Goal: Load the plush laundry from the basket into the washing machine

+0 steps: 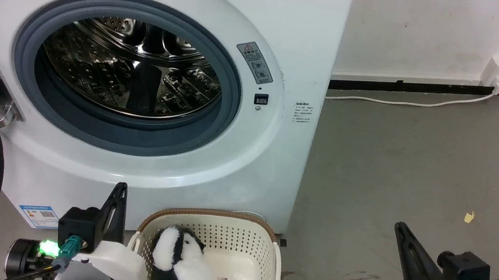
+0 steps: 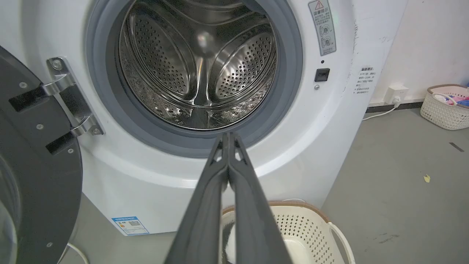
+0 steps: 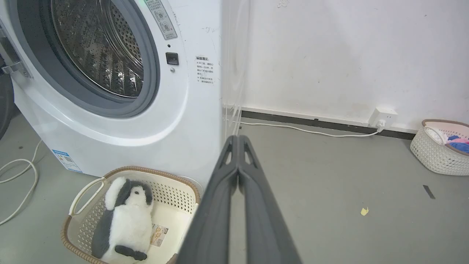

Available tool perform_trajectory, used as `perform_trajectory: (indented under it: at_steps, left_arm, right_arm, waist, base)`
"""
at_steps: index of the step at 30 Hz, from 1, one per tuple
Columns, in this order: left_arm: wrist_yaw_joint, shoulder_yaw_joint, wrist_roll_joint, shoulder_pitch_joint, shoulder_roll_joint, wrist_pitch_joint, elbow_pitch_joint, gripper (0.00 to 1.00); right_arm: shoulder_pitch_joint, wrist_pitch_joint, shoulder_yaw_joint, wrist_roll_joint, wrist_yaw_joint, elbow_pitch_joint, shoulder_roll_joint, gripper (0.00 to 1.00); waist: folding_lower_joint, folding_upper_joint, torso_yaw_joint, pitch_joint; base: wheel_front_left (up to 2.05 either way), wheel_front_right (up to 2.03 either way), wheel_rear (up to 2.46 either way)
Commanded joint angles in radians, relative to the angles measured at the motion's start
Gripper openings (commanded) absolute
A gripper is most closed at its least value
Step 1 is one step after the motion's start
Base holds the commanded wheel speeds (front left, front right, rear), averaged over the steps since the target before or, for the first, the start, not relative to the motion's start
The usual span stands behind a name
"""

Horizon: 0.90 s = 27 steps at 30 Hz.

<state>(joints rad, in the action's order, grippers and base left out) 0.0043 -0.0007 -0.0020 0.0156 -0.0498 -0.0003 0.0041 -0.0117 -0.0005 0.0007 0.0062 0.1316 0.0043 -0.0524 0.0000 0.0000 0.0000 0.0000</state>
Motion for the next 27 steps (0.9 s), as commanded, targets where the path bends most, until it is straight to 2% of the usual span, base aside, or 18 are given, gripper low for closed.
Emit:
perform_trajectory:
  at_steps: [1, 14, 15, 27]
  left_arm:
    - [-0.004, 0.001, 0.002, -0.016, 0.000, 0.000, -0.004, 0.00]
    - [0.000, 0.000, 0.000, 0.000, 0.000, 0.000, 0.000, 0.00]
    - [0.001, 0.000, -0.001, 0.000, 0.000, 0.000, 0.000, 1.00]
    - [0.011, -0.019, -0.024, 0.000, 0.000, -0.016, 0.015, 1.00]
  right_arm:
    - [0.012, 0.000, -0.001, -0.006, -0.001, -0.004, 0.002, 0.00]
    - [0.000, 0.000, 0.000, 0.000, 0.000, 0.000, 0.000, 0.00]
    - [0.000, 0.000, 0.000, 0.001, 0.000, 0.000, 0.000, 1.00]
    - [-0.008, -0.016, 0.001, 0.033, 0.000, 0.011, 0.000, 1.00]
  waist:
    - [0.0000, 0.0000, 0.000, 0.000]
    - [0.0000, 0.0000, 0.000, 0.000]
    - [0.0000, 0.0000, 0.000, 0.000]
    - [0.0000, 0.0000, 0.000, 0.002]
  base:
    - [0.00, 0.00, 0.00]
    - [0.00, 0.00, 0.00]
    - [0.00, 0.00, 0.00]
    - [0.00, 0.00, 0.00]
